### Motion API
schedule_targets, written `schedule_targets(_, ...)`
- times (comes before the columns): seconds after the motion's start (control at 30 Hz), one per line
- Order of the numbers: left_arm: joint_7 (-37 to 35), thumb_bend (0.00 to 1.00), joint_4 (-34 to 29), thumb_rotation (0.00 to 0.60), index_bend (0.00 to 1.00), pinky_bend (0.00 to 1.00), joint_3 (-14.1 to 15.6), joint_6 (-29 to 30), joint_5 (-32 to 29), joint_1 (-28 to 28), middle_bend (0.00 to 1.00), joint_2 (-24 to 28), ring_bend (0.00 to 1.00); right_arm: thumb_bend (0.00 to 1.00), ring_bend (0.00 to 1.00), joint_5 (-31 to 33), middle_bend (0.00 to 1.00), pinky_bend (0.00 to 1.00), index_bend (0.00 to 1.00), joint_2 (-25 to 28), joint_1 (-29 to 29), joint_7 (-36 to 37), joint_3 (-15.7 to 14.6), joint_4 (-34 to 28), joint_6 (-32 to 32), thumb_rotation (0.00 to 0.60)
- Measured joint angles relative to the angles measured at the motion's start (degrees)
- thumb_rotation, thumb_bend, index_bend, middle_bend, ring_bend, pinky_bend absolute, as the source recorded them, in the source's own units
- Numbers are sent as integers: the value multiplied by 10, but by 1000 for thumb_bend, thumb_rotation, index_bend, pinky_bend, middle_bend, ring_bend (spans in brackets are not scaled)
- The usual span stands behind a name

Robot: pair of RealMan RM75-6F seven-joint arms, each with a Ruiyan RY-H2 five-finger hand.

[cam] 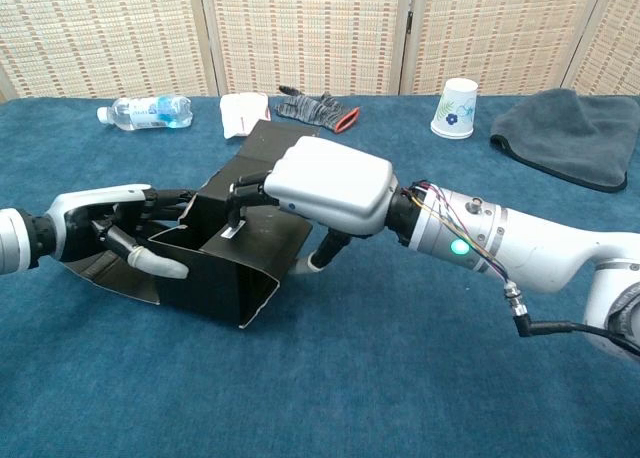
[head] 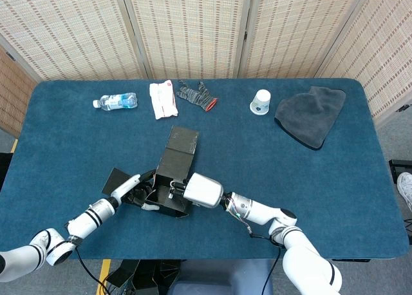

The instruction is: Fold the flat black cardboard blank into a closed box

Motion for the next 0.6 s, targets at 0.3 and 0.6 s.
schedule_targets(0.3,-11,1,4,600,124,596,6,6,8,-1,206,0,501,144,715,-1,349,1000,334,4,12,-3,-3,-1,-11,600)
schedule_targets(0.6,-23,1,5,600,115,595,15,15,20,-3,206,4,501,141,720,-5,367,1000,358,11,25,1,-9,-10,-32,600)
